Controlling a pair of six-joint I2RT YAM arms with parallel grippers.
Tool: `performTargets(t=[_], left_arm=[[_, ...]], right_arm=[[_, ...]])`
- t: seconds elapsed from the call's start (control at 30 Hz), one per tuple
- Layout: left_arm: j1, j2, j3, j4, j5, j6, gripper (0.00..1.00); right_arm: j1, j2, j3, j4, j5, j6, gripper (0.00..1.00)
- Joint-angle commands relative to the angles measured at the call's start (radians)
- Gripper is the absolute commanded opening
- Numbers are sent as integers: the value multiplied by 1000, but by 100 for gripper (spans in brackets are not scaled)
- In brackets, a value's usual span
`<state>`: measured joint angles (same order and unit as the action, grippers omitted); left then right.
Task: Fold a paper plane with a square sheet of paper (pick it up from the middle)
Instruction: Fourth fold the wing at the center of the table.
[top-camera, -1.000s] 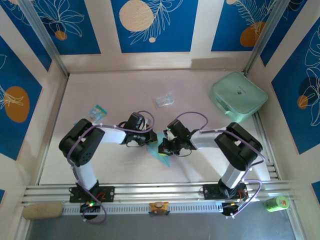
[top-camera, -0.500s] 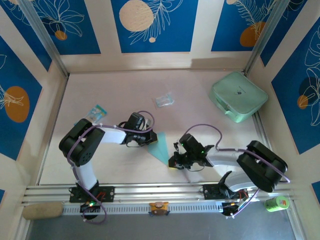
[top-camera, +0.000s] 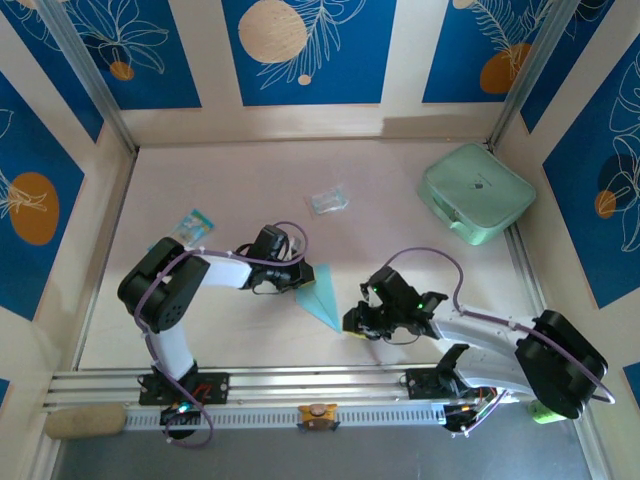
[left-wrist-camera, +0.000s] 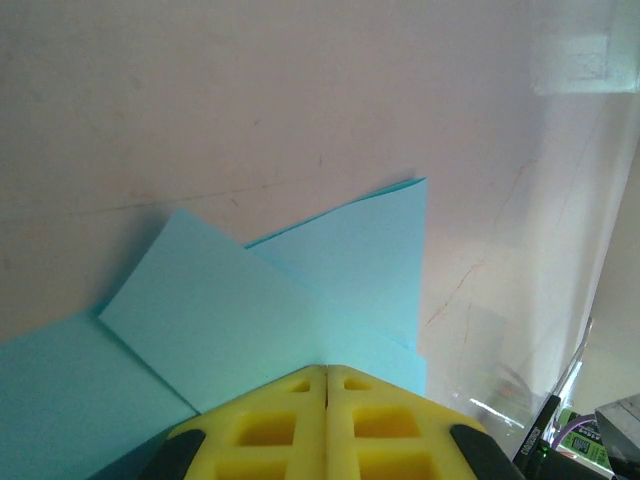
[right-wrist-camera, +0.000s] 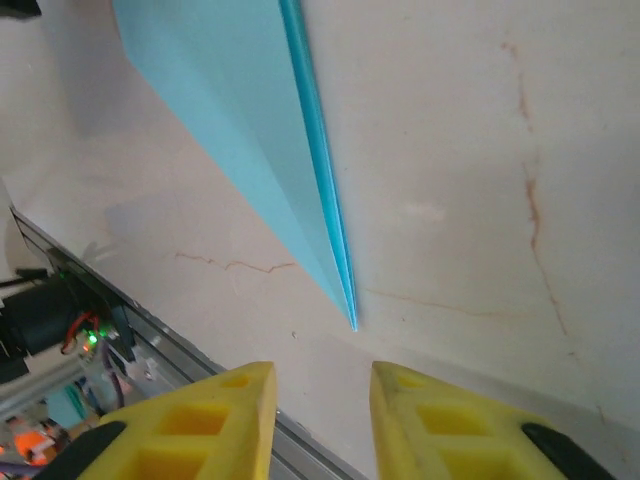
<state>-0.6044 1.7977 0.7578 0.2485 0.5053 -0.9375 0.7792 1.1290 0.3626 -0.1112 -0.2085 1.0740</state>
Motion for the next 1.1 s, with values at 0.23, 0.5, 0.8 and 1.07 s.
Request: performTargets(t=[0.23, 0.5, 0.8, 1.07], left_arm=[[11, 14, -23, -38, -38, -8, 5], [12, 14, -20, -43, -38, -7, 5], [11, 14, -20, -43, -36, -9, 4], [12, 27, -7, -57, -32, 1, 4]], right_arm=[[0, 93, 13, 74, -68, 73, 37], [4, 161, 28, 119, -92, 84, 35], [-44, 141, 122, 80, -38, -3, 11], [-58, 444, 352, 131, -107, -94, 2]])
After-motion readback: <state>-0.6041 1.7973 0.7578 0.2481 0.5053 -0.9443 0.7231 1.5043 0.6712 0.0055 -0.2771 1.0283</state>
